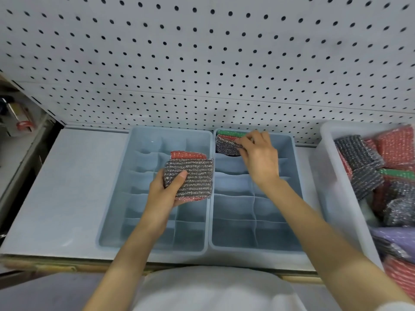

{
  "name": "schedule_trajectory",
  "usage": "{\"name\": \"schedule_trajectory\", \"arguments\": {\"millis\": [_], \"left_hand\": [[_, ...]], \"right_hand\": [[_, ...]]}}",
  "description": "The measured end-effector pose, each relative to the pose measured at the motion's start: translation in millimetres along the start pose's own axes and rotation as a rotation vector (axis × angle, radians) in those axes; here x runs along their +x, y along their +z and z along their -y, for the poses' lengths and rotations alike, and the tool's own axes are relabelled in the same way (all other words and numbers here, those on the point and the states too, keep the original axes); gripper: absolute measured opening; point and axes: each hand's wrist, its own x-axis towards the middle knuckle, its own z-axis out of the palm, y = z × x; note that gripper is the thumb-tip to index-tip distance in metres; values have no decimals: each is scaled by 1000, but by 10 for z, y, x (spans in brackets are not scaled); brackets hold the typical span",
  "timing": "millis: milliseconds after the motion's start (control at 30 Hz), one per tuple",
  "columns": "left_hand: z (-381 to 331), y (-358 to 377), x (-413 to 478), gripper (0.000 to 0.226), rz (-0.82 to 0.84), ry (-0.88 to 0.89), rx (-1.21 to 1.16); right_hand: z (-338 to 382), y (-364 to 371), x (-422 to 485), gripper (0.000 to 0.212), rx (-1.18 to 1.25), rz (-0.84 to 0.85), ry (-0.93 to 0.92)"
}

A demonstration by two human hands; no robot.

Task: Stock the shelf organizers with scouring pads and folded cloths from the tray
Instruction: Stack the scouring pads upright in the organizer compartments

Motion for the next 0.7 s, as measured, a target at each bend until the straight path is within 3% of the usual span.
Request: {"name": "schedule_trajectory", "arguments": {"millis": [167, 400, 567, 700], "left_hand": [[12, -67, 0, 27, -15, 9, 0], [-10, 29, -14, 34, 0, -23, -22], [-9, 41, -38, 35, 11, -23, -18], [-14, 29, -51, 35, 15, -27, -23]], "right_hand": [[-86, -30, -8, 18, 201, 52, 127], [-156, 59, -72, 18, 109, 191, 55], [-120, 27, -99, 50, -18, 37, -108], [-76, 105, -83, 65, -42, 62, -160]]}}
